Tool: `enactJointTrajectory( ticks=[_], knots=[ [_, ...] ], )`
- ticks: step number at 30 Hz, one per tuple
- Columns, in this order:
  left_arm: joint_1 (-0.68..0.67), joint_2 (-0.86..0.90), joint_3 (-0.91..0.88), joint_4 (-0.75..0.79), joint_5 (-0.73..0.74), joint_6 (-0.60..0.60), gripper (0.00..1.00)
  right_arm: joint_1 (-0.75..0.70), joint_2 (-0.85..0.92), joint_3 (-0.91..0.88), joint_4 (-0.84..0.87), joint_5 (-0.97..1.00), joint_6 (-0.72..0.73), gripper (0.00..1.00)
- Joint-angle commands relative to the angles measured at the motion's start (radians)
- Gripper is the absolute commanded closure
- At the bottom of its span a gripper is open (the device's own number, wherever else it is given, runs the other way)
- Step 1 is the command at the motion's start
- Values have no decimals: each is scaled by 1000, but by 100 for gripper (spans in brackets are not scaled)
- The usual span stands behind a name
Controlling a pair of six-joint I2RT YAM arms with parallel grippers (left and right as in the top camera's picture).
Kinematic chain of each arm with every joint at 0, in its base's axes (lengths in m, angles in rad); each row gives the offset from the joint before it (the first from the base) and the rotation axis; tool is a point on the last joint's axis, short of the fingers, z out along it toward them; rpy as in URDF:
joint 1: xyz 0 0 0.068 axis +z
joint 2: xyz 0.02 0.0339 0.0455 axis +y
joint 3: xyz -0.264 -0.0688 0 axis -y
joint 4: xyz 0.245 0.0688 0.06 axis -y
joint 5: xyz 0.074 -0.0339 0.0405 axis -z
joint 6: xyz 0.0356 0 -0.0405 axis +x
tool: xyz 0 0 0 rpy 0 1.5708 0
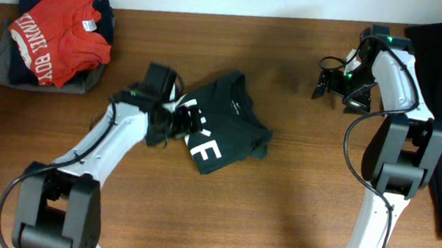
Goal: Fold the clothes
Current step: 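Lift the right gripper away and lower the left gripper onto the bundle, then grasp the folded green shirt with the left gripper and lift it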
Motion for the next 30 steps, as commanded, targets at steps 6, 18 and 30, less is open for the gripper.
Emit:
enactJointTrajectory(
  ticks=[6,18,30],
  knots=[
    [1,0,-124,148,97,2,1,-3,11,6,-1,6,5,1],
    [2,11,-241,373,159,-71,1,-3,11,6,-17,6,4,1],
    [2,152,-241,532,245,-213,3,-3,11,6,-39,6,-3,1]
  ],
)
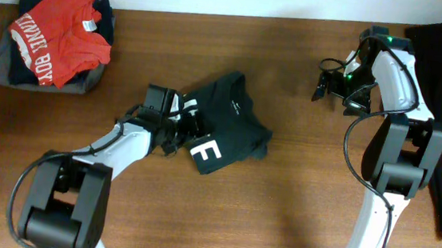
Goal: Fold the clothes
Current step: 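Grasp the folded green shirt with the left gripper and lift it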
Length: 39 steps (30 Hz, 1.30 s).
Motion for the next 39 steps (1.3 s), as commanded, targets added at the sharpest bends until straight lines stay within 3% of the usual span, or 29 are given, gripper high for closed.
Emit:
enactJointTrajectory(
  ticks=[1,10,14,15,18,20,23,30,39],
  knots=[
    [2,103,-20,48,60,-54,3,-3,11,6,-11,6,-5,1],
    [4,200,-20,206,82,-101,10,-3,11,6,-21,5,-10,1],
    [16,219,-20,328,64,-100,34,-3,11,6,-29,5,-10,1],
    [19,219,-20,346,56,-100,36,-2,11,6,-31,5,-10,1],
    [27,220,-20,402,26,-99,60,-3,11,6,-43,5,-10,1],
    [27,220,-20,419,-8,-98,68,-3,11,6,-42,5,-10,1],
    [28,220,-20,439,-31,-91,97,-3,11,6,-42,5,-10,1],
    [28,219,1,448,-31,2,99,-2,11,6,-48,5,-10,1],
    [82,218,156,437,-31,311,99,-3,11,6,-61,5,-10,1]
  ],
)
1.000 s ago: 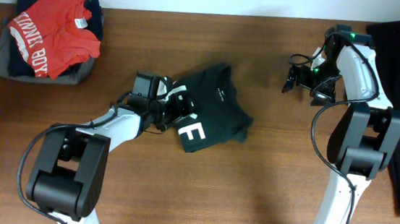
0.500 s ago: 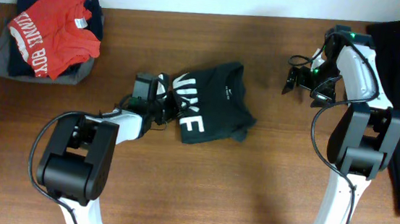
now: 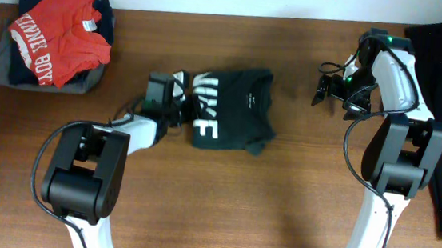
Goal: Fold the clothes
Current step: 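Grasp the folded green shirt with the left gripper and lift it, then carry the shirt left and place it on the clothes stack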
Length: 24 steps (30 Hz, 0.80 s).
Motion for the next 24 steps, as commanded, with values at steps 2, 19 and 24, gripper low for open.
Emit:
enactJointTrajectory(
  ticks=[2,19,24],
  knots=[
    [76,8,110,8,-34,228,99,-3,11,6,-11,5,-6,1],
    [323,8,267,65,-147,385,99,-3,11,6,-76,5,-6,1],
    [362,8,298,68,-165,447,99,-3,11,6,-105,6,-6,1]
  ],
)
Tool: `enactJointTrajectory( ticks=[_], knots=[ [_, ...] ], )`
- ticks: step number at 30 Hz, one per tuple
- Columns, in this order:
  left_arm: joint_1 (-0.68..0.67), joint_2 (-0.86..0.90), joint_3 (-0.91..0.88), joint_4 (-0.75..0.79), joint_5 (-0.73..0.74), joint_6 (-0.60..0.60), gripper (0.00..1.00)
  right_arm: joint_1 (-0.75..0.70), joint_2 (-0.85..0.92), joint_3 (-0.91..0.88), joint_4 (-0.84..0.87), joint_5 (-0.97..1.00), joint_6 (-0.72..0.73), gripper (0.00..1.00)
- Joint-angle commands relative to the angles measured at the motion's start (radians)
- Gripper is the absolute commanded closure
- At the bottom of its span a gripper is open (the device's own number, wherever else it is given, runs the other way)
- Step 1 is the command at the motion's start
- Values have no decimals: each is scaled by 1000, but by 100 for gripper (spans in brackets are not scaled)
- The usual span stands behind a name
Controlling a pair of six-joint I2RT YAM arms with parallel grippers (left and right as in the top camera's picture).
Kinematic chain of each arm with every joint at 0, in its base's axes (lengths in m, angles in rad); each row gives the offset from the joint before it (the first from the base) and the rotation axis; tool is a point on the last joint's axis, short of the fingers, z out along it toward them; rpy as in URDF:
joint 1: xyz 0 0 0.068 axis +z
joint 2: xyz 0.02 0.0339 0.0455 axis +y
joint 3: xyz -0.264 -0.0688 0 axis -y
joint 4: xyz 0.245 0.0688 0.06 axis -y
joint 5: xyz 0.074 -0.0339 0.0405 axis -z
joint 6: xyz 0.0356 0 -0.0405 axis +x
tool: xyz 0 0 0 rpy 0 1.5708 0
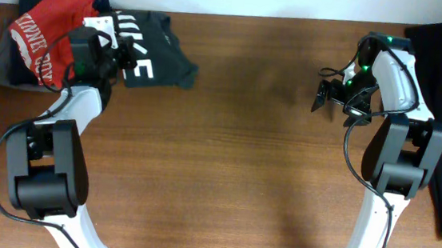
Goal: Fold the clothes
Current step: 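Carry the shirt left and place it on the clothes stack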
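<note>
A folded dark green T-shirt (151,50) with white lettering lies at the far left of the table, its left edge held by my left gripper (113,54), which is shut on it. Right beside it sits a pile of folded clothes (18,62) topped by a red shirt (46,32) with white print; the green shirt's left edge overlaps that pile. My right gripper (322,97) hovers over bare table at the far right with nothing in it; whether its fingers are open cannot be made out. A black garment lies unfolded along the right edge.
The wooden table (241,166) runs the full width of the view, with a pale wall strip along its far edge. The right arm's base stands at the front right, next to the black garment.
My left gripper has moved from the table's middle to the far left, and the folded green shirt came with it, now next to the red-topped pile. The right arm has hardly moved.
At first the folded green shirt lay tilted in the middle of the table with my left gripper at its left edge. Then the gripper held that edge, and the shirt sat squarer and farther back. Now it rests at the pile on the far left.
</note>
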Motion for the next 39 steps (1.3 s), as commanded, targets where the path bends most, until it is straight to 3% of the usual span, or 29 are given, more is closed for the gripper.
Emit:
enactJointTrajectory(
  ticks=[1,22,36,39],
  knots=[
    [36,6,57,16,-25,81,99,-3,11,6,-25,6,-6,1],
    [230,6,243,-7,-24,154,99,-3,11,6,-50,5,-6,1],
    [314,41,296,-151,-55,237,99,-3,11,6,-62,5,-5,1],
    [337,72,296,-169,-81,237,90,-2,11,6,-69,5,-5,1]
  ],
)
